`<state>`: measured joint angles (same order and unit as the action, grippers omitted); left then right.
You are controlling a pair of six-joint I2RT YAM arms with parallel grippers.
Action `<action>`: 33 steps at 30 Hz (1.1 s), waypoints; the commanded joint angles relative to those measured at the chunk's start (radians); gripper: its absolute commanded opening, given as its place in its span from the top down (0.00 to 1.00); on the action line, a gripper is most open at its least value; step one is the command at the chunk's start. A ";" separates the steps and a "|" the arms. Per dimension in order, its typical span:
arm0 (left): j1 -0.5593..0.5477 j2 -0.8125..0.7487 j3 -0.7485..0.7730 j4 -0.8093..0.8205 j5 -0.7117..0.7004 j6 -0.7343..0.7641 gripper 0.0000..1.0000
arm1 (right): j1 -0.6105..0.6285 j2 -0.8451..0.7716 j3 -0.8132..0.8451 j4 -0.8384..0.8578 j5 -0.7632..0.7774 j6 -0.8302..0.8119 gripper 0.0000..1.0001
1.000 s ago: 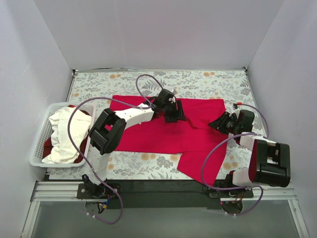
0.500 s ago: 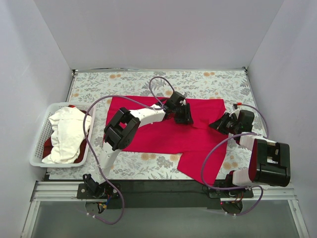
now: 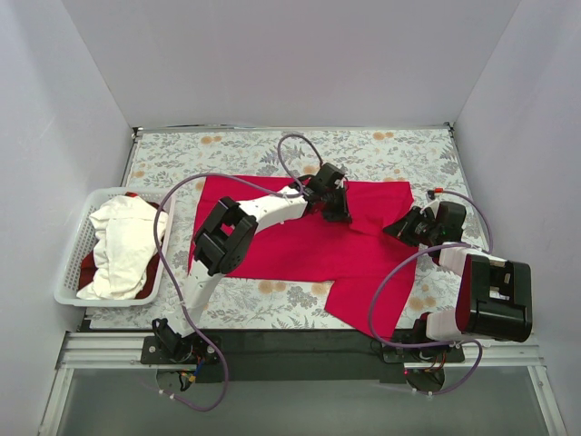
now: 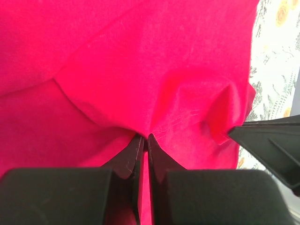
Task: Fold and stack the t-shirts
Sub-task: Fold the tshirt
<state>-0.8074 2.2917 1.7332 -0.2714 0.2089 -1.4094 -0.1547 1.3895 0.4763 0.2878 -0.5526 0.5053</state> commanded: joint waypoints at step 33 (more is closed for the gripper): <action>-0.098 -0.138 -0.070 -0.037 -0.311 0.084 0.43 | 0.003 -0.032 -0.018 0.021 0.002 -0.030 0.91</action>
<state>-0.8822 2.2326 1.6886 -0.3721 -0.0681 -1.3869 -0.1547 1.3743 0.4744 0.2878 -0.5495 0.4923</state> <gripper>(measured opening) 0.546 0.096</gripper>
